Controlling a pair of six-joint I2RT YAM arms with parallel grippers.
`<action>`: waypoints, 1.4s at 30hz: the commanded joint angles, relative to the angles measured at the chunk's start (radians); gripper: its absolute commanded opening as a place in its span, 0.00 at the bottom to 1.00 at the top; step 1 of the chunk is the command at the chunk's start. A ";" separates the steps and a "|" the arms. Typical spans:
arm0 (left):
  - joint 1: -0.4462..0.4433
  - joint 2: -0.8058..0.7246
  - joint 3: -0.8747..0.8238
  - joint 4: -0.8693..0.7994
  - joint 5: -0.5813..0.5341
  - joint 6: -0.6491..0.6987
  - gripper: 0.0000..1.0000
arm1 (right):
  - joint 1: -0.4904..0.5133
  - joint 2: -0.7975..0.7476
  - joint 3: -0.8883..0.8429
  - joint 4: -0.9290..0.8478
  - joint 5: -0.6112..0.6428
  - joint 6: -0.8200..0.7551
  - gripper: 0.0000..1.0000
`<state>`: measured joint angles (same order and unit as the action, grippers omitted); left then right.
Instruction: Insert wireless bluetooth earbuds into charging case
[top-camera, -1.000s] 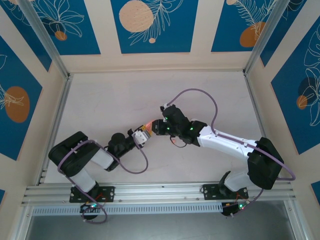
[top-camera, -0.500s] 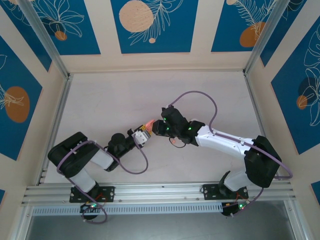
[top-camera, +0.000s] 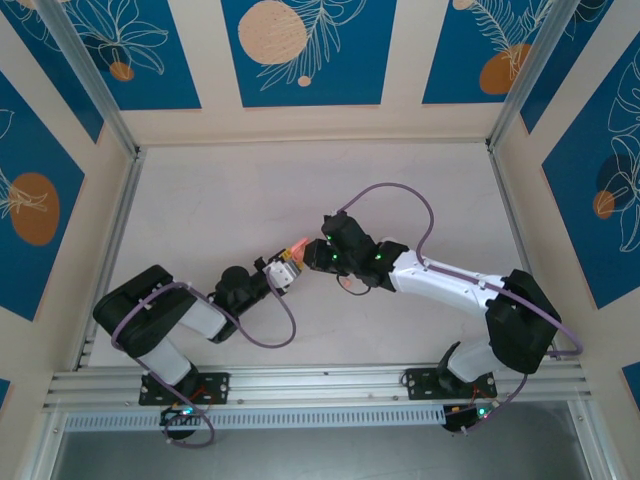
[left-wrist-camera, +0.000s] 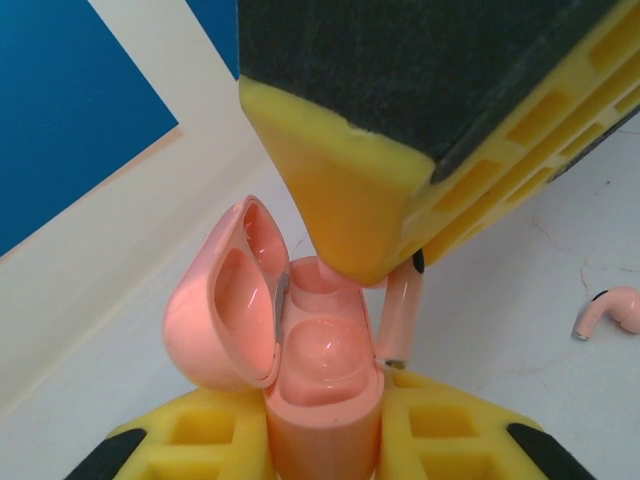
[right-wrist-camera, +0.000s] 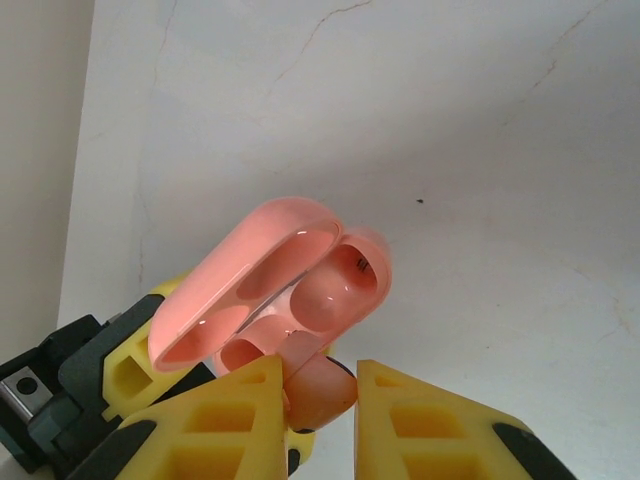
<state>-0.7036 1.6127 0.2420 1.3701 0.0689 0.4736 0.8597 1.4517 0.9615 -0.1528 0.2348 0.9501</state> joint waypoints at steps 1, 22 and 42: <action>-0.011 -0.018 -0.003 0.037 0.005 -0.018 0.22 | -0.007 0.013 -0.009 0.033 -0.015 0.026 0.20; -0.017 -0.015 0.005 0.037 0.000 -0.025 0.22 | -0.013 0.063 0.007 0.082 -0.069 0.055 0.20; -0.027 -0.009 0.005 0.037 -0.012 -0.027 0.23 | -0.014 0.086 0.023 0.146 -0.126 0.087 0.30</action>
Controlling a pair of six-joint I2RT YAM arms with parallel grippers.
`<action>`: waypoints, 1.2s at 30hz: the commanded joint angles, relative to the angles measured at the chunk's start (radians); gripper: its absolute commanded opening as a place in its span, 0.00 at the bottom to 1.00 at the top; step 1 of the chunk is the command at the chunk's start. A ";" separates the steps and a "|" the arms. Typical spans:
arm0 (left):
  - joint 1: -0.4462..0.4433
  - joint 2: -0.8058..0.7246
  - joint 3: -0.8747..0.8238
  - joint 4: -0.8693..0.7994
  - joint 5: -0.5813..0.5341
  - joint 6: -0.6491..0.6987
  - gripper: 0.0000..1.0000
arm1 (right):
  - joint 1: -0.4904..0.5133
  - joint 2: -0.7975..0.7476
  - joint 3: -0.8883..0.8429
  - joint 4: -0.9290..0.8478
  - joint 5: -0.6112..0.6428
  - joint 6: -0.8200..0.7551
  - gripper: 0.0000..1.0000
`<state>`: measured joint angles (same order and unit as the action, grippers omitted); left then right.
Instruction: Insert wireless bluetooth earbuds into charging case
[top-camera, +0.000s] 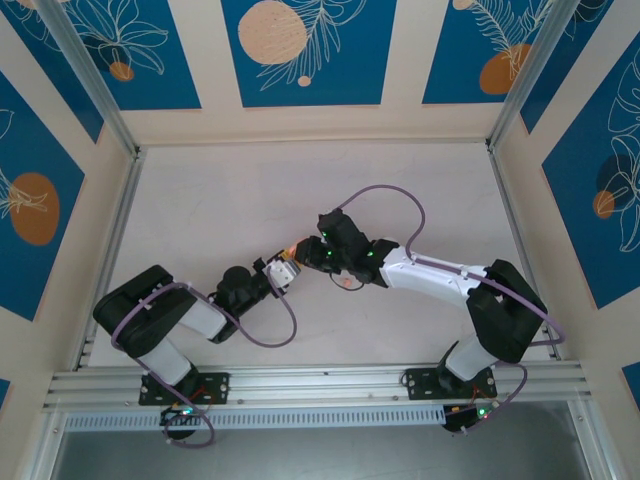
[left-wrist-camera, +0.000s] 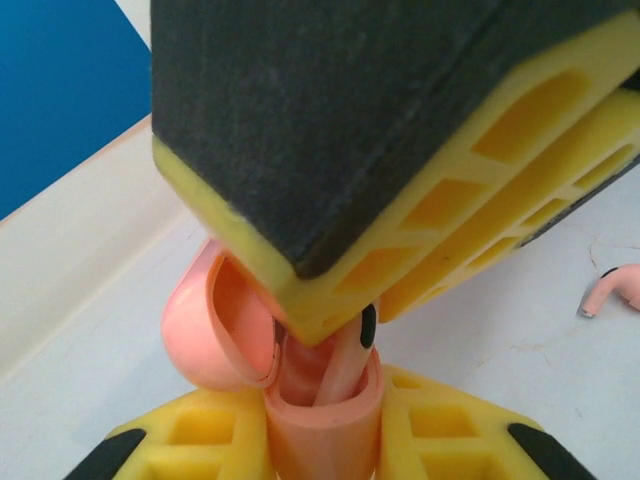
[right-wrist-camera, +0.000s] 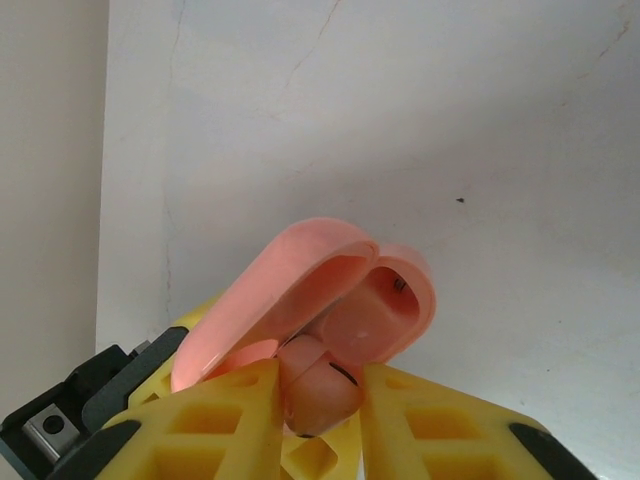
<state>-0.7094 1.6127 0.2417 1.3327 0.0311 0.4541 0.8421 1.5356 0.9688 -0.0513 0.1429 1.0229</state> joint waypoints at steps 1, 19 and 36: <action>-0.020 -0.009 0.005 0.074 0.025 -0.008 0.22 | 0.003 -0.002 0.013 0.051 -0.035 0.016 0.31; -0.022 -0.010 -0.001 0.074 0.030 -0.021 0.23 | -0.013 -0.038 -0.025 0.105 -0.046 0.031 0.32; -0.022 -0.006 0.011 0.074 0.116 -0.122 0.22 | -0.026 -0.082 -0.065 0.098 -0.039 0.032 0.34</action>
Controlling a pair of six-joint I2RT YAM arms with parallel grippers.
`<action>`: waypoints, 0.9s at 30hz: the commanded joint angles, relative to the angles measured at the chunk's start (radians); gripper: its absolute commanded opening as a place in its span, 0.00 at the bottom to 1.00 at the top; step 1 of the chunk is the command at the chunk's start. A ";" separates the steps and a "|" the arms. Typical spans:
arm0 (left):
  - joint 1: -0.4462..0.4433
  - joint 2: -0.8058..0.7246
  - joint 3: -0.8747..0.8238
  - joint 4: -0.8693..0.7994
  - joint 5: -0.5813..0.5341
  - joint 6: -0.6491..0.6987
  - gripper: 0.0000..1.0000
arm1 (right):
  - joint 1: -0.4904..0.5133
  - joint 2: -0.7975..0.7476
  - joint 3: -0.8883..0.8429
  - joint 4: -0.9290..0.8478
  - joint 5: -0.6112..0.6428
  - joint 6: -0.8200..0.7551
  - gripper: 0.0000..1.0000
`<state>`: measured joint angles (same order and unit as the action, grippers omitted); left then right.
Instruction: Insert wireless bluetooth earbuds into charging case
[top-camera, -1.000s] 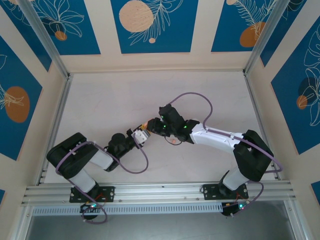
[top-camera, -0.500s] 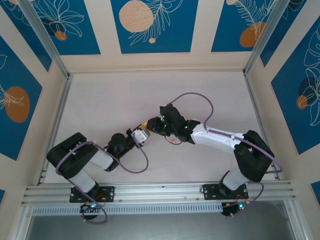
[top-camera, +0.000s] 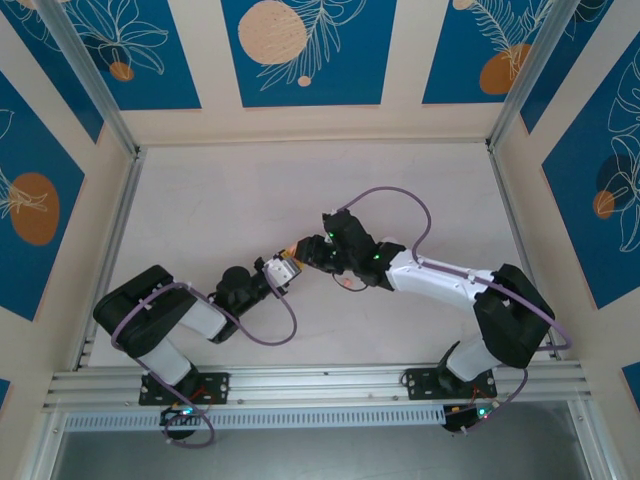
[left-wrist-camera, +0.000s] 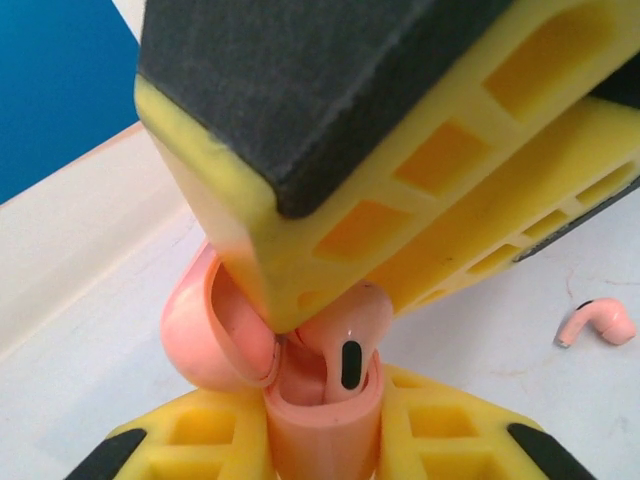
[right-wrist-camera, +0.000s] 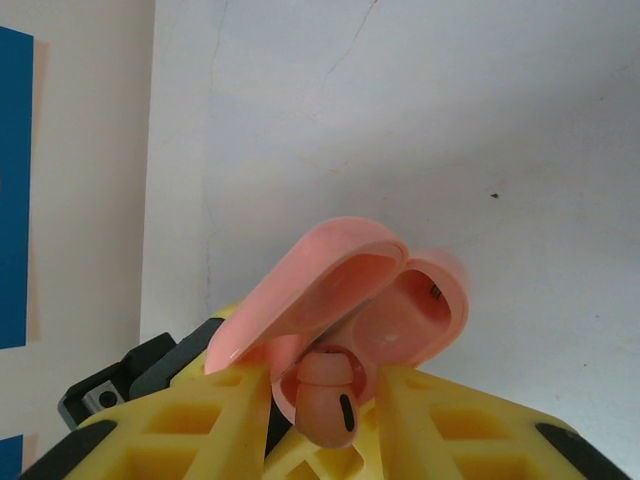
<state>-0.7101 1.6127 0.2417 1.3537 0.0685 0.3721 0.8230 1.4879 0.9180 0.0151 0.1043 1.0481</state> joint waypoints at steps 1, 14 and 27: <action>-0.021 -0.006 0.015 0.053 0.085 -0.046 0.22 | -0.007 -0.038 -0.017 0.032 0.000 0.006 0.34; -0.022 -0.014 0.029 0.054 0.124 -0.103 0.22 | -0.024 -0.147 -0.061 0.011 0.028 -0.058 0.37; -0.021 -0.018 0.039 0.053 0.164 -0.128 0.22 | -0.060 -0.255 -0.132 0.032 -0.093 -0.168 0.27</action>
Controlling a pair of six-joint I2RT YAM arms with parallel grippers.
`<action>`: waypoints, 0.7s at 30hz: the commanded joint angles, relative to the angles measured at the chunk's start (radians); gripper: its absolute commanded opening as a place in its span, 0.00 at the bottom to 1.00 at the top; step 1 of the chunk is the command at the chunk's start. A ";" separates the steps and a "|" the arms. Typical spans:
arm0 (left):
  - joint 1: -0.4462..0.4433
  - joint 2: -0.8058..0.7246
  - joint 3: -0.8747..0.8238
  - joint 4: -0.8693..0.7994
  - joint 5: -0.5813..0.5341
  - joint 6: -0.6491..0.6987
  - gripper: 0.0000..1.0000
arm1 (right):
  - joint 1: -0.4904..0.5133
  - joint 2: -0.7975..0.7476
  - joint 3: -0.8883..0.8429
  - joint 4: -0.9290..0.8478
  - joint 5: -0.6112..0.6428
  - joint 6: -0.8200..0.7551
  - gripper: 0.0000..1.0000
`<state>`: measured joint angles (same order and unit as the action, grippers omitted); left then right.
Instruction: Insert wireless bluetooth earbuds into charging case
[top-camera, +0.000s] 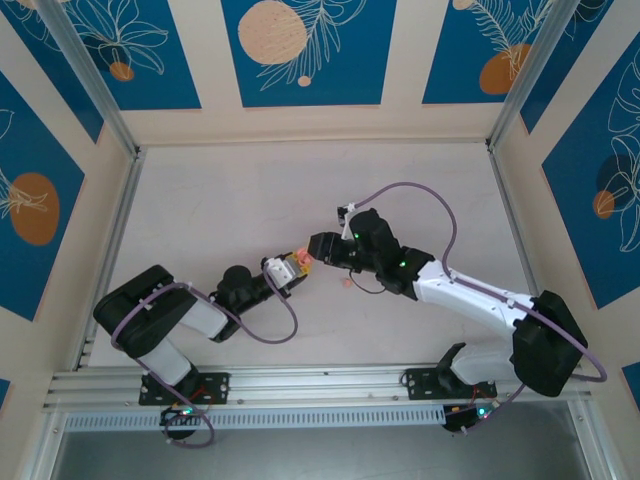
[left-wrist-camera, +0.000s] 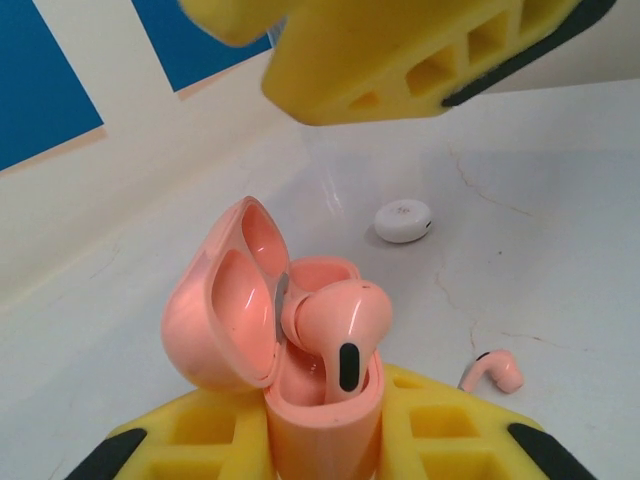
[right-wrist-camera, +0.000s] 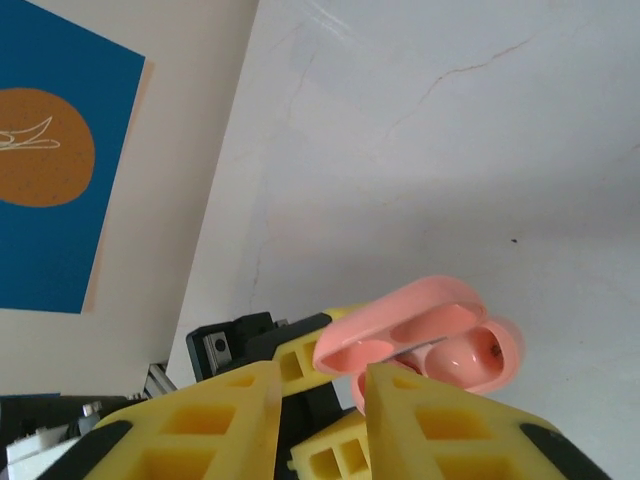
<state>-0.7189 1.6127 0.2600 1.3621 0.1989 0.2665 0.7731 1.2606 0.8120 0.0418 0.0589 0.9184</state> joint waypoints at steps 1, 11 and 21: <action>-0.013 -0.018 0.022 0.046 0.034 -0.023 0.22 | -0.014 -0.031 -0.033 0.002 -0.057 -0.038 0.25; -0.013 -0.017 0.022 0.045 0.039 -0.027 0.22 | -0.028 0.018 -0.055 0.008 -0.127 -0.019 0.18; -0.013 -0.024 0.015 0.044 0.031 -0.028 0.22 | -0.027 0.076 -0.044 0.055 -0.165 -0.005 0.15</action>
<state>-0.7189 1.6127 0.2611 1.3617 0.2100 0.2592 0.7483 1.3293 0.7692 0.0669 -0.0734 0.9085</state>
